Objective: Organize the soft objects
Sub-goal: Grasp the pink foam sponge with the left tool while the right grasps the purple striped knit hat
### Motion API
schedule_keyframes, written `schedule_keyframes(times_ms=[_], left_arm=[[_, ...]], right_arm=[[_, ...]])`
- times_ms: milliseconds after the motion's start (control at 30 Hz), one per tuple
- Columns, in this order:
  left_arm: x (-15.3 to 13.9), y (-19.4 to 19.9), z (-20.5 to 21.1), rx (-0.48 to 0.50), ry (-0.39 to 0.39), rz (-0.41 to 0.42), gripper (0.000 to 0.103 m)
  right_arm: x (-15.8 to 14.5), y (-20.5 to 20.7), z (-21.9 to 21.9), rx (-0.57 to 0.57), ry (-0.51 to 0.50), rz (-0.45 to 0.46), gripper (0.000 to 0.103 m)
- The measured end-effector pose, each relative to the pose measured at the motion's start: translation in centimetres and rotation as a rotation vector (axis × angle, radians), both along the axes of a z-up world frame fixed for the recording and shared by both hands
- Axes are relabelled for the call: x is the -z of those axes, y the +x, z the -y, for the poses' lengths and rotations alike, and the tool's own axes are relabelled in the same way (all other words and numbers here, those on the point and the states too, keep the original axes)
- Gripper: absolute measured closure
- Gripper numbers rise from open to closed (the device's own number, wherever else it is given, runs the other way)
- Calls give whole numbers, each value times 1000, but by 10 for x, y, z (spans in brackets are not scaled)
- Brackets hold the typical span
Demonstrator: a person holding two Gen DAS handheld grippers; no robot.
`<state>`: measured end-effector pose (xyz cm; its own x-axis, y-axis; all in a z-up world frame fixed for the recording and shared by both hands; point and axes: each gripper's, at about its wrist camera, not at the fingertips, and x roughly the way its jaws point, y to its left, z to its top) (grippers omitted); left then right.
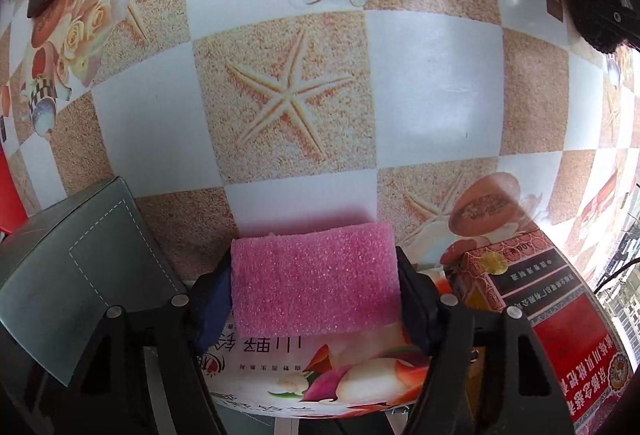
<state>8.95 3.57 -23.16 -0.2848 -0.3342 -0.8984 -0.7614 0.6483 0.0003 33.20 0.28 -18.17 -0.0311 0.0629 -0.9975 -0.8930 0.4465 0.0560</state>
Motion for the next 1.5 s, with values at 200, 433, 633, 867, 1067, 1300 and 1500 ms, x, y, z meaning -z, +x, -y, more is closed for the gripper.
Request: schedule_keyframes(times_ms=[200,433,633,867,1067,1300,1500], left_arm=[[-42,-9,-5,19,173,70,28],[-110,-7,21,88,378,189,28],[-158,3,52,73,450,288,28],[-189,-23,70,113,514,404,28],[-205,-49,82,126,538,469,28],[-227,-87,87,75,567,519,28],[-234,-120,88,26,594,524,28]], right_arm=[[-26,8,18,85,61,-51,44],[-70,-1,54,136,128,-77,44],[-110,-29,86,175,195,-85,44],[-147,-59,120,219,230,-41,44],[-171,-91,137,243,258,-23,44],[-196,-143,140,200,290,-8,44],[-207,-189,132,129,295,-22,44]])
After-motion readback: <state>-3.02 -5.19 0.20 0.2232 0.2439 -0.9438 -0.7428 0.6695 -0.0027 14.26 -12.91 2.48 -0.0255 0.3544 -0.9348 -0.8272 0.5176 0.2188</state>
